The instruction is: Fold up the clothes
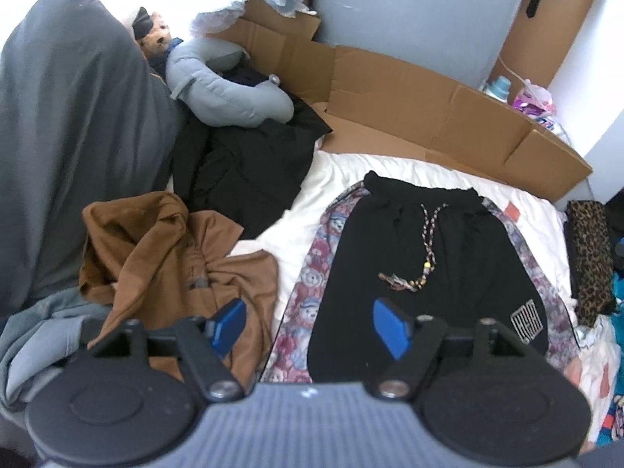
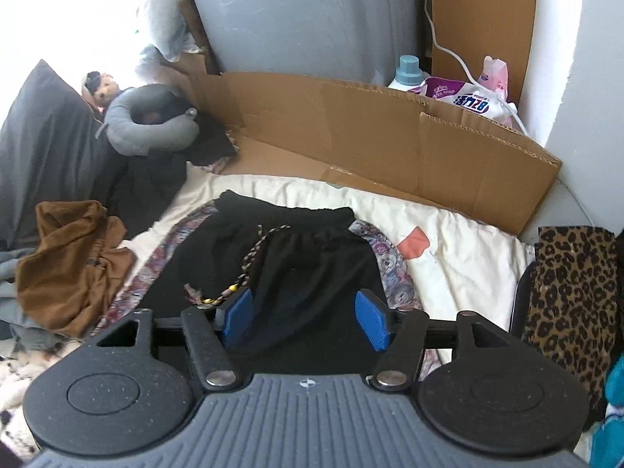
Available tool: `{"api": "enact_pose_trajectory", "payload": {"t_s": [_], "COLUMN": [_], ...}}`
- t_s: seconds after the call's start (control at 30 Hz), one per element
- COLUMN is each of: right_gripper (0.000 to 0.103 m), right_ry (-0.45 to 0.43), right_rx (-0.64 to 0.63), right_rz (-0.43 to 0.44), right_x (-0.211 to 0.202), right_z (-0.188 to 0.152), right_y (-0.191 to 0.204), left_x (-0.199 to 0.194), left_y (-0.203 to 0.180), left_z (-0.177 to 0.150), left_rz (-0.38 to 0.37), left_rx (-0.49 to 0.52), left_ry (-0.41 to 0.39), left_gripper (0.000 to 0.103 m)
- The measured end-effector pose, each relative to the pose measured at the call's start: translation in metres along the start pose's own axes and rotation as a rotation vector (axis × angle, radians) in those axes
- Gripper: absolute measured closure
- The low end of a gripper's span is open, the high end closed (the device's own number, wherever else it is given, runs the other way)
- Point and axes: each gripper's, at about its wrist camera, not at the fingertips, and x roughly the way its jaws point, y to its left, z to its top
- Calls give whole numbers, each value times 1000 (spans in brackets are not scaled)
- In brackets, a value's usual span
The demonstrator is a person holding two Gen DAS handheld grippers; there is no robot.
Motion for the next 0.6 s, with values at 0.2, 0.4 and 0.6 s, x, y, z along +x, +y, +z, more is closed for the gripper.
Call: {"api": "enact_pose_trajectory", "payload": {"t_s": [0.2,0.4,0.6], "right_gripper": [37,34,31], "right_ry": [54,86,64], "right_rx": [50,44,-10], "right_rz": [43,38,45], "right_x": [-46,-102,-134], "right_z": [0,23,63], "right_y": [20,40,65], "left_x": [-31,-39,-35], "left_y": [19,29,29], "left_z": [-5,-10,-18], "left_rz": [-5,-13,1], "left_rx": [-71,-37,-64], "left_ry": [-30,-49,-43], "left_gripper": [21,21,21]}}
